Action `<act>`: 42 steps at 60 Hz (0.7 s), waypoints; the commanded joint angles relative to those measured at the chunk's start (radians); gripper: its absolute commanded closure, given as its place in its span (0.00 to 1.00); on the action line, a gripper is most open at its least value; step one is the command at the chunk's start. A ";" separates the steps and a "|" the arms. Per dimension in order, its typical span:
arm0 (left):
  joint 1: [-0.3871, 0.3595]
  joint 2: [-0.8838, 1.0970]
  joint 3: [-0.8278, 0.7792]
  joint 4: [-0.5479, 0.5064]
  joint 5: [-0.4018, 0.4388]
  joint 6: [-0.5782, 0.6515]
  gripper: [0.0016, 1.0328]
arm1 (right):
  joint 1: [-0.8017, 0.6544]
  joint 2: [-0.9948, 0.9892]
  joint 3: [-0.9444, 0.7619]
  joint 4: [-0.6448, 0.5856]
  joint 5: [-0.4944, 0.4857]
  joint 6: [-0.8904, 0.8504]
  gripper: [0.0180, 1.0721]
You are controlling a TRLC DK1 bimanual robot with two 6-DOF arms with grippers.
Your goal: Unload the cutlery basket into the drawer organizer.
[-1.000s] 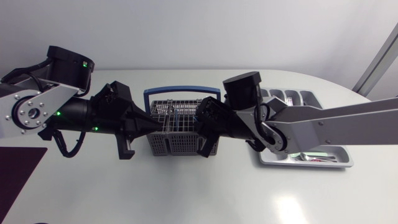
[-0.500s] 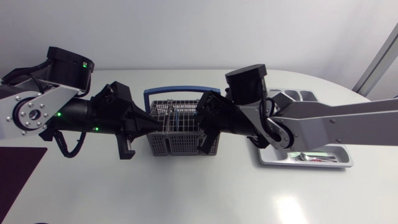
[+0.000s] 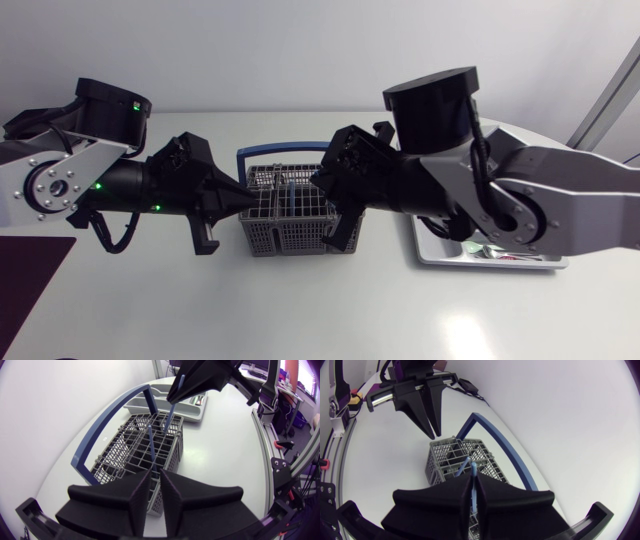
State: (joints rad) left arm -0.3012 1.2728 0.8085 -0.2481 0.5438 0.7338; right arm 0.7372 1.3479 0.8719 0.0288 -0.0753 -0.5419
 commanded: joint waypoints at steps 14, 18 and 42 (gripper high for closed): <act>-0.015 0.025 -0.026 0.033 -0.044 -0.002 0.81 | 0.048 -0.153 0.093 -0.132 0.014 0.091 0.95; -0.018 0.025 -0.028 0.036 -0.045 -0.002 0.80 | 0.048 -0.182 0.111 -0.170 0.014 0.103 0.95; -0.016 0.002 -0.042 0.036 -0.050 -0.001 0.80 | -0.315 -0.305 0.263 -0.573 -0.175 0.160 0.95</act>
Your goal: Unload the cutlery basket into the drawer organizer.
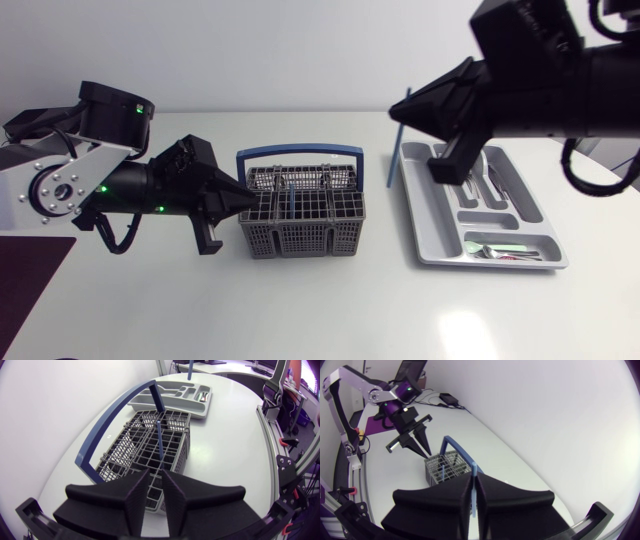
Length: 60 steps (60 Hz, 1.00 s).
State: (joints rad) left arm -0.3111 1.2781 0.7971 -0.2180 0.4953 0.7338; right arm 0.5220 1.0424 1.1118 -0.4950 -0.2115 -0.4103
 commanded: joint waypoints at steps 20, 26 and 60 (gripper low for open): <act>0.000 -0.034 -0.041 0.005 -0.004 -0.005 0.78 | -0.456 0.222 0.022 -0.125 -0.164 0.031 0.95; 0.006 -0.043 -0.044 0.005 -0.009 -0.013 0.72 | -0.502 0.312 0.029 -0.111 -0.177 0.054 0.95; 0.073 -0.048 -0.047 0.020 -0.078 -0.100 0.39 | -0.533 0.755 0.201 -0.088 -0.169 0.179 0.95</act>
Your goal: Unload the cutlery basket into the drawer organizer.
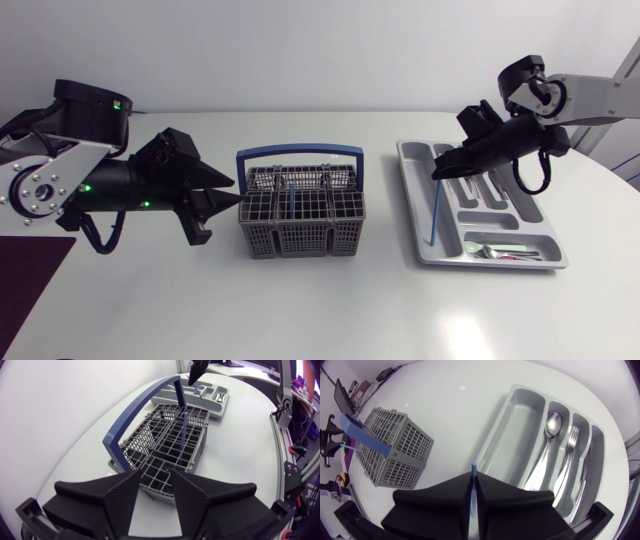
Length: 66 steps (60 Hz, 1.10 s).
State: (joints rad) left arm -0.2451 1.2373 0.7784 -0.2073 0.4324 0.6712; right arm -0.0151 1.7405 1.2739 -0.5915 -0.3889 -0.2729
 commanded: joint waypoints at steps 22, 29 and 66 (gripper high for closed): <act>0.015 -0.004 -0.036 0.051 -0.104 -0.125 0.08 | -0.006 0.275 0.188 -0.016 0.035 0.090 0.95; 0.035 -0.002 -0.036 0.062 -0.107 -0.139 0.05 | -0.006 0.324 0.226 -0.014 0.064 0.107 0.94; 0.107 -0.078 -0.065 0.143 -0.204 -0.234 0.05 | 0.070 0.034 0.024 0.165 0.219 0.101 0.35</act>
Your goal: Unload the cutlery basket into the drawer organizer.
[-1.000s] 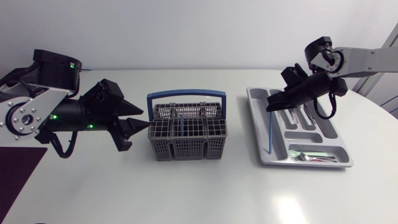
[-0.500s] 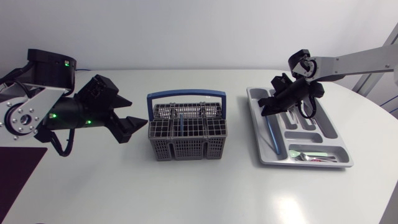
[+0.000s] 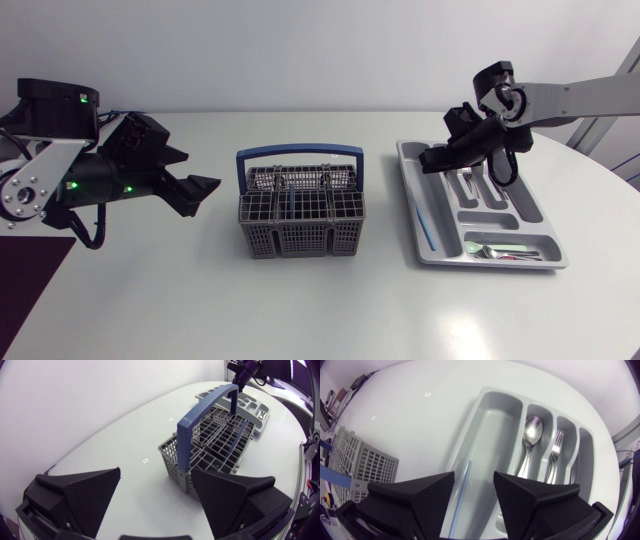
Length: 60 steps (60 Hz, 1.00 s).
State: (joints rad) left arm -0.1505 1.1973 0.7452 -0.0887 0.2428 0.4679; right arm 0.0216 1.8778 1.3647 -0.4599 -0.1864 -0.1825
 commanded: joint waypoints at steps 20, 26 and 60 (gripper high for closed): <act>0.058 -0.189 -0.121 0.112 -0.063 -0.058 0.05 | 0.212 -0.476 -0.320 0.175 0.077 -0.043 0.33; 0.072 -0.237 -0.156 0.155 -0.069 -0.074 0.05 | 0.278 -0.568 -0.371 0.201 0.076 -0.049 0.32; 0.134 -0.478 -0.343 0.237 -0.117 -0.120 0.05 | 0.623 -0.609 -0.484 0.305 0.076 -0.049 0.32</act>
State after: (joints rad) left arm -0.0280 0.7586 0.4480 0.1402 0.1287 0.3836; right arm 0.6113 1.2327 0.9165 -0.1841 -0.1249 -0.2321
